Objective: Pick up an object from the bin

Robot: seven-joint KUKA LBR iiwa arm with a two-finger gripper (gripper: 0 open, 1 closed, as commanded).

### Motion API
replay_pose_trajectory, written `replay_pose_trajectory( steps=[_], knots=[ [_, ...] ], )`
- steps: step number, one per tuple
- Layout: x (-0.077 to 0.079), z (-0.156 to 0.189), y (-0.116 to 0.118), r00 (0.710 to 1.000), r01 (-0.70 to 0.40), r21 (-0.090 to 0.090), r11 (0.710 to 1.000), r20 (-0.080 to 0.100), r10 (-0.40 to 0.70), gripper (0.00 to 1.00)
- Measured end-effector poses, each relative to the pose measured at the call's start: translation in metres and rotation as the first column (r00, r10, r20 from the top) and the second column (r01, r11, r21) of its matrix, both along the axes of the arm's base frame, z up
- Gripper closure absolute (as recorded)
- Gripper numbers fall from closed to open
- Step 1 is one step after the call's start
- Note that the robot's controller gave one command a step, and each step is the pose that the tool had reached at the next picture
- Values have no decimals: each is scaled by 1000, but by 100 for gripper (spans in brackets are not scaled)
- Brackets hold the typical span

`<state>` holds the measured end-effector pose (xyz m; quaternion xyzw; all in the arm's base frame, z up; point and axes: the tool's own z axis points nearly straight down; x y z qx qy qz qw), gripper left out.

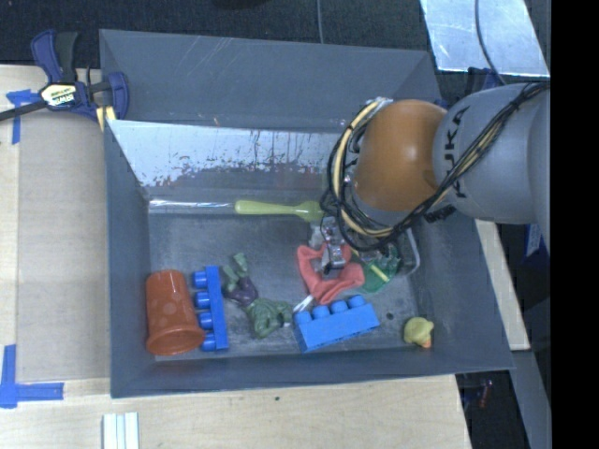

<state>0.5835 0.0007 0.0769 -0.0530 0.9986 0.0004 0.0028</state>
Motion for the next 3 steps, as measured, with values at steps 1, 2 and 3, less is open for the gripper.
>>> replay_pose_trajectory(
  steps=[1,2,3],
  knots=[
    [0,0,0,1000,1,0,1000,0,-1,100],
    [-12,66,-3,1000,20,1,1000,-3,-20,100],
    [-35,124,-6,981,-196,0,981,-4,196,100]
  ],
)
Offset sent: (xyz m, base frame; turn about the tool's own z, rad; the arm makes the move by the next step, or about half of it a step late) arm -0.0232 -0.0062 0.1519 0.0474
